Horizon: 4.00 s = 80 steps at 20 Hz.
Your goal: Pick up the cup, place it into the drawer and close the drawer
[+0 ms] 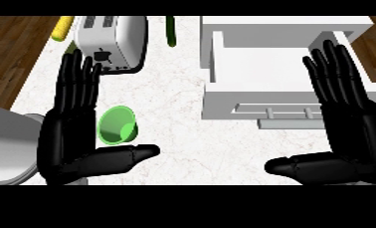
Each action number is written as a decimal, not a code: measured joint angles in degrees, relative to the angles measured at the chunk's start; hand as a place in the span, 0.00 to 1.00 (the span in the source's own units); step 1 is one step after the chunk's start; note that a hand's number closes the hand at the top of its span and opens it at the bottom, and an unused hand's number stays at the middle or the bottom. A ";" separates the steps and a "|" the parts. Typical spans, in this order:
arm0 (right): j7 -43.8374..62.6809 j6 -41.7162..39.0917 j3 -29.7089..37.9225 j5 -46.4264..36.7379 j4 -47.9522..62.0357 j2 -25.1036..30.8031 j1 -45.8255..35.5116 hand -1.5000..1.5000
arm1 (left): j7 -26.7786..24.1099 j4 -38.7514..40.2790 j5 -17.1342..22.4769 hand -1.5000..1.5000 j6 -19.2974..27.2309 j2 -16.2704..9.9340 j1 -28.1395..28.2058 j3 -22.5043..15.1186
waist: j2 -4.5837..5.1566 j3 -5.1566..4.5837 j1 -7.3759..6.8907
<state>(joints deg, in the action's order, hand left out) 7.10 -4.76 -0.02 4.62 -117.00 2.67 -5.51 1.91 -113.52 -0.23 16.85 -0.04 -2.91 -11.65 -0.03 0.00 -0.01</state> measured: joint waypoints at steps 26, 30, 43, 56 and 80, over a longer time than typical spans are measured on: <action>-0.22 -1.78 2.51 2.42 -0.06 1.50 0.18 0.00 | -15.49 17.71 5.06 0.00 -2.07 -1.09 9.21 6.43 | 0.02 -0.02 -0.03; -0.12 -1.48 1.54 1.82 -0.59 0.88 0.77 0.00 | -18.63 22.57 5.91 0.00 -3.40 -0.75 8.82 7.95 | 0.01 -0.01 0.00; 2.44 -0.66 1.12 1.75 -2.79 0.74 0.05 0.00 | -28.24 37.55 8.72 0.00 -8.77 -1.69 5.48 13.68 | -0.06 0.08 -0.01; 2.99 -0.74 0.44 1.52 -2.44 0.49 -0.53 0.00 | -37.44 51.90 10.04 0.00 -11.76 -2.84 1.61 18.40 | 0.01 0.01 0.02; 4.66 -1.70 2.18 3.38 -2.76 1.84 -1.82 0.00 | -53.50 81.74 13.49 0.00 -21.87 -4.38 -12.42 23.74 | 0.08 -0.04 0.24</action>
<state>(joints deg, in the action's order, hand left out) 11.76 -6.47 2.16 8.00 -119.77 4.51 -7.33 -51.59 -31.78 13.26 -5.02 -4.42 -15.33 12.09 0.05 -0.04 0.23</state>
